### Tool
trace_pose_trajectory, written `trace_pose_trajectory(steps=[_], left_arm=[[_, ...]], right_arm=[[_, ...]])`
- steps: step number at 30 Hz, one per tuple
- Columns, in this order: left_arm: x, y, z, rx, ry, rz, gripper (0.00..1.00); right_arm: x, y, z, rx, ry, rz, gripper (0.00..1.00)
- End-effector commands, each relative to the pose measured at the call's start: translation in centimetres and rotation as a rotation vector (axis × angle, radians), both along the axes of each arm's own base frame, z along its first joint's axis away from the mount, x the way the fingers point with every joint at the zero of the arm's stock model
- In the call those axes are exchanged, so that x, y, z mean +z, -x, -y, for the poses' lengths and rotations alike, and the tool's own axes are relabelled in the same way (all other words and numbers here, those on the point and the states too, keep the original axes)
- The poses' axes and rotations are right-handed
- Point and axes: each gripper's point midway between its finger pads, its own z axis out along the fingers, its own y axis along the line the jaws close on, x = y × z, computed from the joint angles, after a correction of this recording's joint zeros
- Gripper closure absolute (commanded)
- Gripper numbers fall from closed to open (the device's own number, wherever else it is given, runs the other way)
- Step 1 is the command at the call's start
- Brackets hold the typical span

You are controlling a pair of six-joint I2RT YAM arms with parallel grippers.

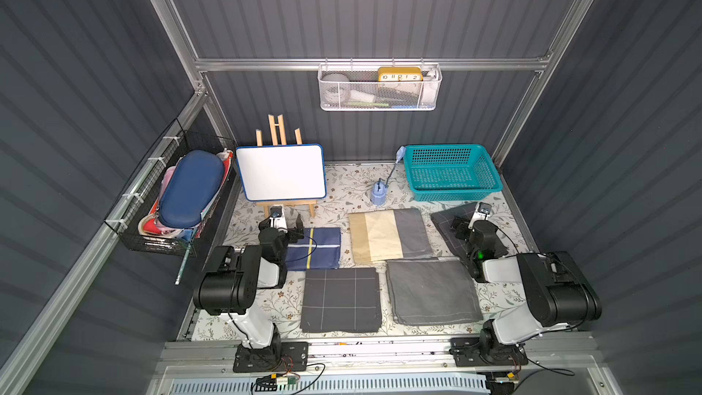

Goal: Put the folded pillowcase in the basket
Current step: Adjust the pillowcase at the center of the board.

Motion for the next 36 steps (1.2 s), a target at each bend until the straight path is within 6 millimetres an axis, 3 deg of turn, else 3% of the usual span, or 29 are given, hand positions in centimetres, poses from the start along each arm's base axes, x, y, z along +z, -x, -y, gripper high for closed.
trace_pose_trajectory(steps=[1, 27, 32, 36], left_arm=[[0.8, -0.5, -0.2, 0.009, 0.007, 0.020, 0.00], [0.9, -0.3, -0.3, 0.013, -0.004, 0.031, 0.00], [3.3, 0.9, 0.8, 0.070, -0.075, 0.089, 0.00], [7.2, 2.1, 3.4, 0.069, -0.142, 0.166, 0.00]], right_arm=[[-0.1, 0.1, 0.1, 0.000, -0.002, 0.003, 0.01], [-0.1, 0.1, 0.0, 0.001, -0.002, 0.005, 0.01], [0.6, 0.4, -0.8, 0.056, 0.010, 0.037, 0.01], [3.7, 1.7, -1.0, 0.067, 0.025, 0.050, 0.01]])
